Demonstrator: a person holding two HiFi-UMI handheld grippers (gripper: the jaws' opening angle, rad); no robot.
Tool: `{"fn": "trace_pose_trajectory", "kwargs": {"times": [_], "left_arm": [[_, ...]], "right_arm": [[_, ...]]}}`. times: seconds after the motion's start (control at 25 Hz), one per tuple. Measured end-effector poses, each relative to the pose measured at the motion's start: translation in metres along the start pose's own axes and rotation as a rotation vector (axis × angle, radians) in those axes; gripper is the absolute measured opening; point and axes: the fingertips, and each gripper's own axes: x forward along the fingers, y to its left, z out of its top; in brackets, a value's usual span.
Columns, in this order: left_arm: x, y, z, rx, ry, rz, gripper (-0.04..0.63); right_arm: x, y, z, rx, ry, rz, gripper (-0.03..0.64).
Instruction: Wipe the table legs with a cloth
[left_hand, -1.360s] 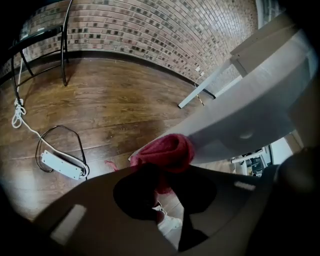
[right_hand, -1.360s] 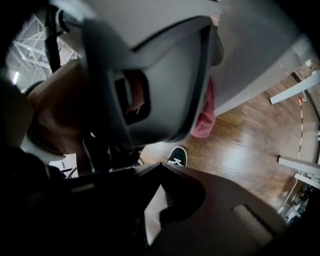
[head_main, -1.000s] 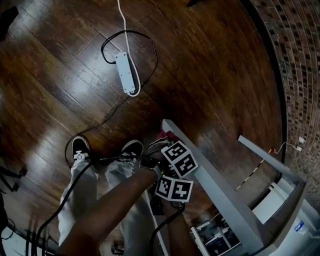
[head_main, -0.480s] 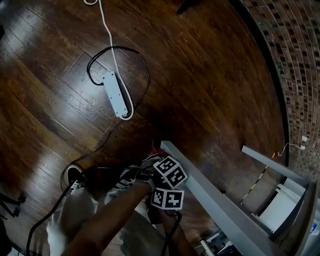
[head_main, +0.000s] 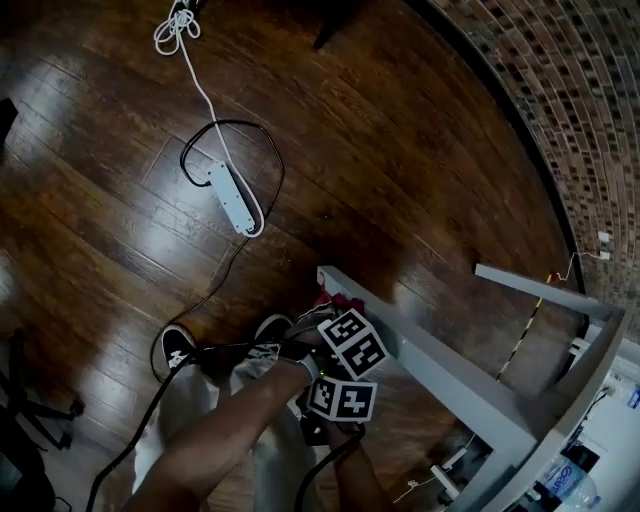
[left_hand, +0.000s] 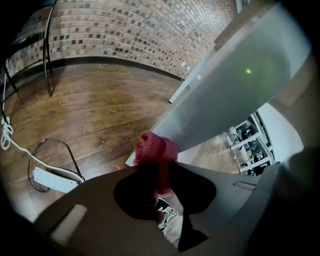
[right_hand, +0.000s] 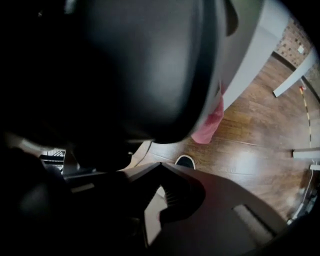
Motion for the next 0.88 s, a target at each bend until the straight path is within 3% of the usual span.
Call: {"fn": "trace_pose_trajectory", "kwargs": {"times": [0.28, 0.48, 0.68, 0.88], "left_arm": [[-0.128, -0.086, 0.05, 0.165, -0.022, 0.076, 0.071], [-0.214, -0.141, 0.09, 0.234, -0.057, 0.161, 0.071], [-0.256, -0.191, 0.1, 0.227, -0.069, 0.213, 0.071], [-0.267, -0.251, 0.095, 0.334, -0.037, 0.246, 0.069]], "right_arm": [[-0.14, 0.052, -0.01, 0.098, -0.173, 0.031, -0.006], [-0.237, 0.076, -0.017, 0.113, -0.272, 0.049, -0.006], [-0.298, 0.08, -0.042, 0.056, -0.31, 0.071, -0.006], [-0.328, 0.085, -0.079, 0.12, -0.384, 0.168, -0.006]]}}
